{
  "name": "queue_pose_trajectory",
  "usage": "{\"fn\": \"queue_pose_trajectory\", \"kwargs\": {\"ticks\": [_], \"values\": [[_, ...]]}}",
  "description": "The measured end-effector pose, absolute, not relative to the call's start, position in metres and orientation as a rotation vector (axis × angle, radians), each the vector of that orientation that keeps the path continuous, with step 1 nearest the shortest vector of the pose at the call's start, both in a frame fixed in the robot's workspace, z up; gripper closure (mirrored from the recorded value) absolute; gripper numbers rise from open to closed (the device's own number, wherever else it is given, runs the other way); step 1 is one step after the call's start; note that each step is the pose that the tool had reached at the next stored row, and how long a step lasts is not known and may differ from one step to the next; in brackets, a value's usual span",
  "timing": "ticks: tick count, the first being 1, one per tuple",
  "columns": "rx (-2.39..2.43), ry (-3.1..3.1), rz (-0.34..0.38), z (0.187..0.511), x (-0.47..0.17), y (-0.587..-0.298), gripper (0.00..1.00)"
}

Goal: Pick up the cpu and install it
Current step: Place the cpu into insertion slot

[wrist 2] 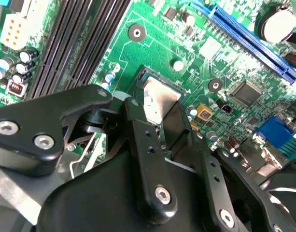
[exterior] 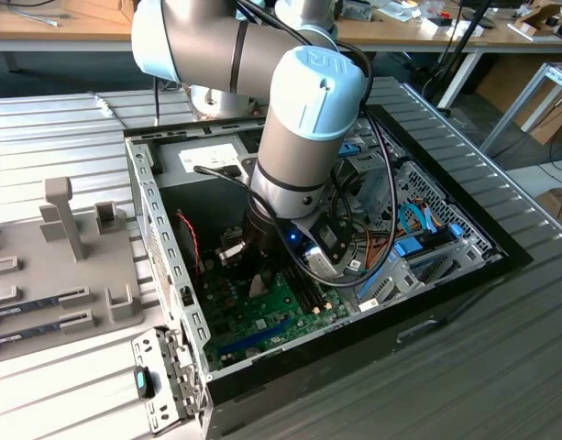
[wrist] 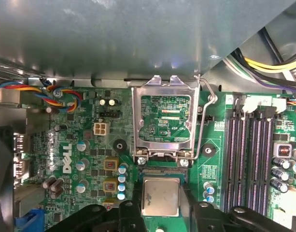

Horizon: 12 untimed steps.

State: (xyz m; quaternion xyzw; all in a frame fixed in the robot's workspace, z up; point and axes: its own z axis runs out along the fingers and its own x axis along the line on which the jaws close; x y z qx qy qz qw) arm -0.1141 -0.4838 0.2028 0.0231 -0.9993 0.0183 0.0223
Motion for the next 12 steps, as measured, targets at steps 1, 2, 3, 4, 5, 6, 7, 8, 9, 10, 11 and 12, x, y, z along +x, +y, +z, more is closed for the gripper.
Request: {"fn": "queue_pose_trajectory", "kwargs": {"ticks": [1,2,3,4,5,6,7,8,9,10,11,12], "values": [[0.072,-3.096,0.057,0.2027,-0.1141,-0.4838,0.59],[0.072,-3.096,0.057,0.2027,-0.1141,-0.4838,0.59],[0.072,-3.096,0.057,0.2027,-0.1141,-0.4838,0.59],[0.072,-3.096,0.057,0.2026,-0.1141,-0.4838,0.59],[0.072,-3.096,0.057,0.2026,-0.1141,-0.4838,0.59],[0.072,-3.096,0.057,0.2026,-0.1141,-0.4838,0.6],[0.072,-3.096,0.057,0.2025,-0.1141,-0.4838,0.6],[0.072,-3.096,0.057,0.2025,-0.1141,-0.4838,0.6],[0.072,-3.096,0.057,0.2025,-0.1141,-0.4838,0.6],[0.072,-3.096,0.057,0.2025,-0.1141,-0.4838,0.6],[0.072,-3.096,0.057,0.2025,-0.1141,-0.4838,0.6],[0.072,-3.096,0.057,0.2025,-0.1141,-0.4838,0.6]]}}
